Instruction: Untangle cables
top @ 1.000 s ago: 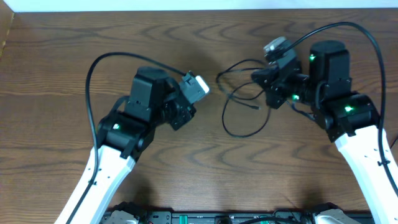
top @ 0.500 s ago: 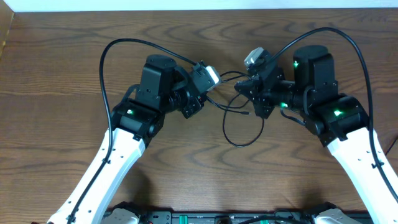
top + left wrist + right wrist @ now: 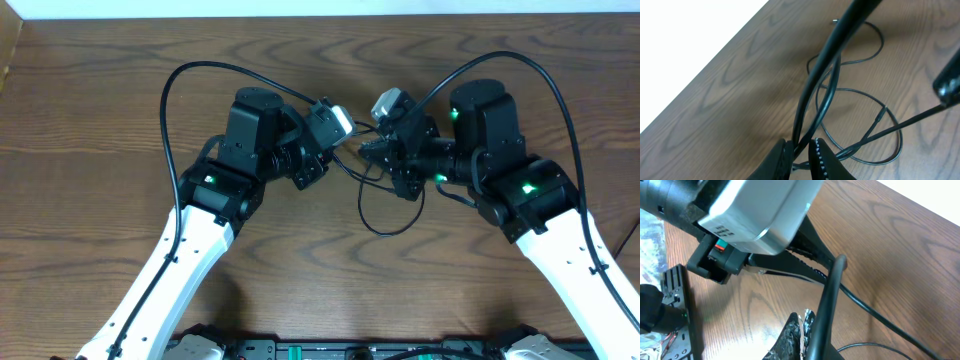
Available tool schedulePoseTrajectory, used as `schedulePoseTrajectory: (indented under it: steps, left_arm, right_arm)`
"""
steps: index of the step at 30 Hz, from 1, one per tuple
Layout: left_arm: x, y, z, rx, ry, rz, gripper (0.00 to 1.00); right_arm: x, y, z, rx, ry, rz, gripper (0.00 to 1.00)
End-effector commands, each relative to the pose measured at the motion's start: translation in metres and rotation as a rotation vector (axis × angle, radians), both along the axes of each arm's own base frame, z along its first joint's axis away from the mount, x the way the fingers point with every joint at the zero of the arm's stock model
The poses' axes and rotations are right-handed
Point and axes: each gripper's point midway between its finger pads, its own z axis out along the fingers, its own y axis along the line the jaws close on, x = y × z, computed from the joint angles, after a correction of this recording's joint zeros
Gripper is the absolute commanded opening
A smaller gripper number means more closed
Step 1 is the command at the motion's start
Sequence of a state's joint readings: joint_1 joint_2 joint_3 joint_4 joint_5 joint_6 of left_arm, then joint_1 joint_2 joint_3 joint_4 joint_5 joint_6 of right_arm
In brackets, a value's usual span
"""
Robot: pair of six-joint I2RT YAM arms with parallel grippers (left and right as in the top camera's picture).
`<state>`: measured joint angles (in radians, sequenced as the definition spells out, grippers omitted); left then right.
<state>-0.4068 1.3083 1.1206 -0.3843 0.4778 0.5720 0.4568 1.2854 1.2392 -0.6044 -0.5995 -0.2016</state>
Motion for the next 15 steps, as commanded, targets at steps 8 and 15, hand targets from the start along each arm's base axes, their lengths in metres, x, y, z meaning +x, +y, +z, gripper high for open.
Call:
schedulePoseTrajectory:
  steps: [8, 15]
  left_arm:
    - [-0.0095, -0.0107, 0.0013, -0.080, 0.073, -0.035, 0.48]
    - [-0.0096, -0.0103, 0.0008, -0.083, 0.082, -0.028, 0.08]
  right_arm:
    - [-0.0097, 0.0085, 0.0159, 0.026, -0.047, 0.049, 0.01]
    - [-0.0096, 0.0086, 0.0161, 0.026, -0.047, 0.049, 0.01]
